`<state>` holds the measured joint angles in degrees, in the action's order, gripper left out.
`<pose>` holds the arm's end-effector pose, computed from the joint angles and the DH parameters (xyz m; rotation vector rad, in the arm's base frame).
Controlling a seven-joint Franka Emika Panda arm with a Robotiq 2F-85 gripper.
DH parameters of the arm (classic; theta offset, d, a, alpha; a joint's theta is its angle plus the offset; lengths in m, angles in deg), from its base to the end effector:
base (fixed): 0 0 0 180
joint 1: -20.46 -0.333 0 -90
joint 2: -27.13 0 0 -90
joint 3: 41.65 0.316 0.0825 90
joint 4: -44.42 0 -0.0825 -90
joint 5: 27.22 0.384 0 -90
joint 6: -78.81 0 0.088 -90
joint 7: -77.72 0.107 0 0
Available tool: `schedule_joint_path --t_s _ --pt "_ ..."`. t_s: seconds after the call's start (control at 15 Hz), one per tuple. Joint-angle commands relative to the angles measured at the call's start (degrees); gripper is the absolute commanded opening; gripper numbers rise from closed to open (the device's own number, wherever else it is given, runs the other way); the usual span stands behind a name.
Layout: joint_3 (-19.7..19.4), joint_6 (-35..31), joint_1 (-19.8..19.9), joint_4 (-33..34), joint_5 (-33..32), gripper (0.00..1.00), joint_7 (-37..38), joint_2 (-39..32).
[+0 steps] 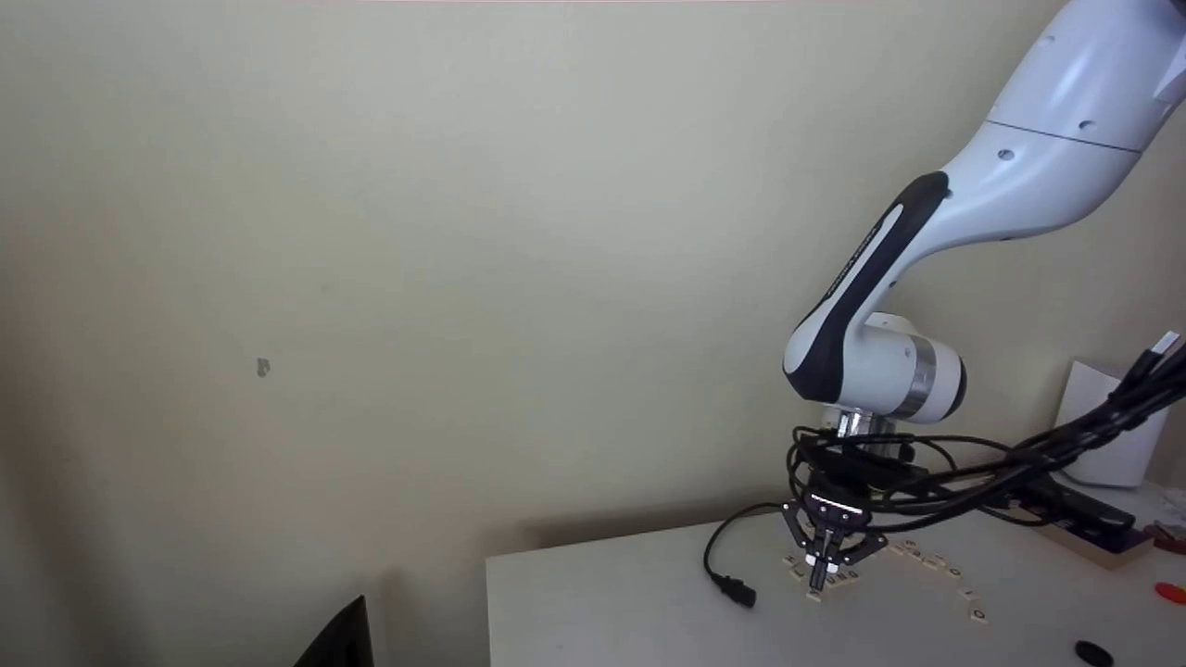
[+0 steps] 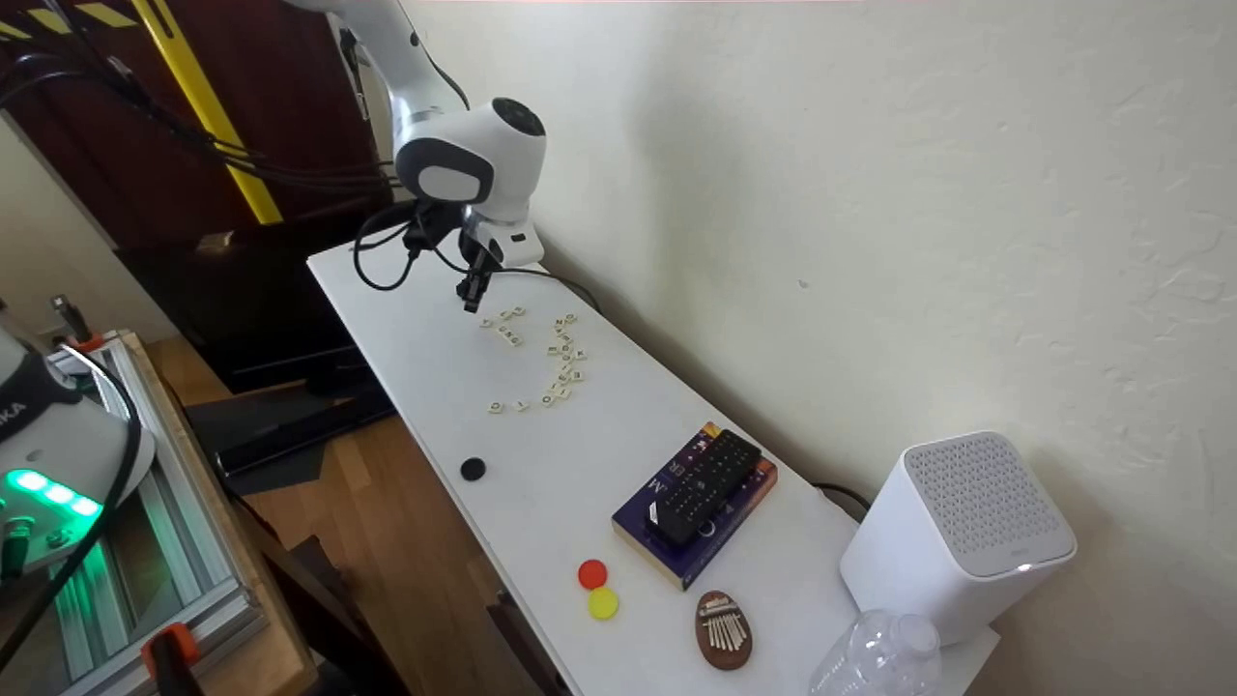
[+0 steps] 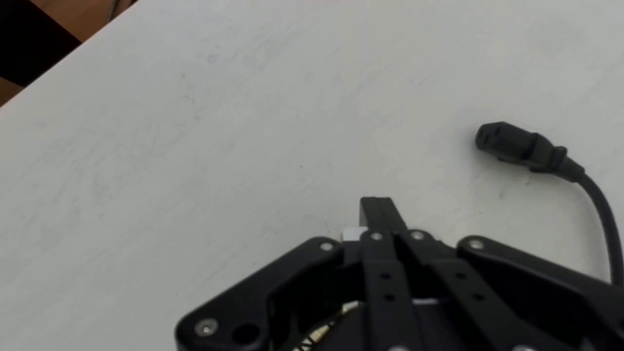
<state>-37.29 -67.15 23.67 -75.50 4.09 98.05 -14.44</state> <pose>0.5263 0.0080 0.0502 -2.6163 1.1769 0.4646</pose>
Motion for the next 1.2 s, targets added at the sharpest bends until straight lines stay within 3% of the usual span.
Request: schedule_joint_path --t_s 0.0,0.27,0.47,1.13 --pt "-1.5 -0.8 -1.2 -5.3 -3.1 0.0 -3.6 3.8" --pt "-4.4 -2.4 -2.8 -9.2 -9.9 0.0 -6.9 5.3" --pt "-5.8 -7.3 -3.0 -12.4 -12.9 0.0 -7.9 5.9" --pt "-5.5 -20.4 1.1 -21.2 -12.2 0.0 -8.9 6.9"
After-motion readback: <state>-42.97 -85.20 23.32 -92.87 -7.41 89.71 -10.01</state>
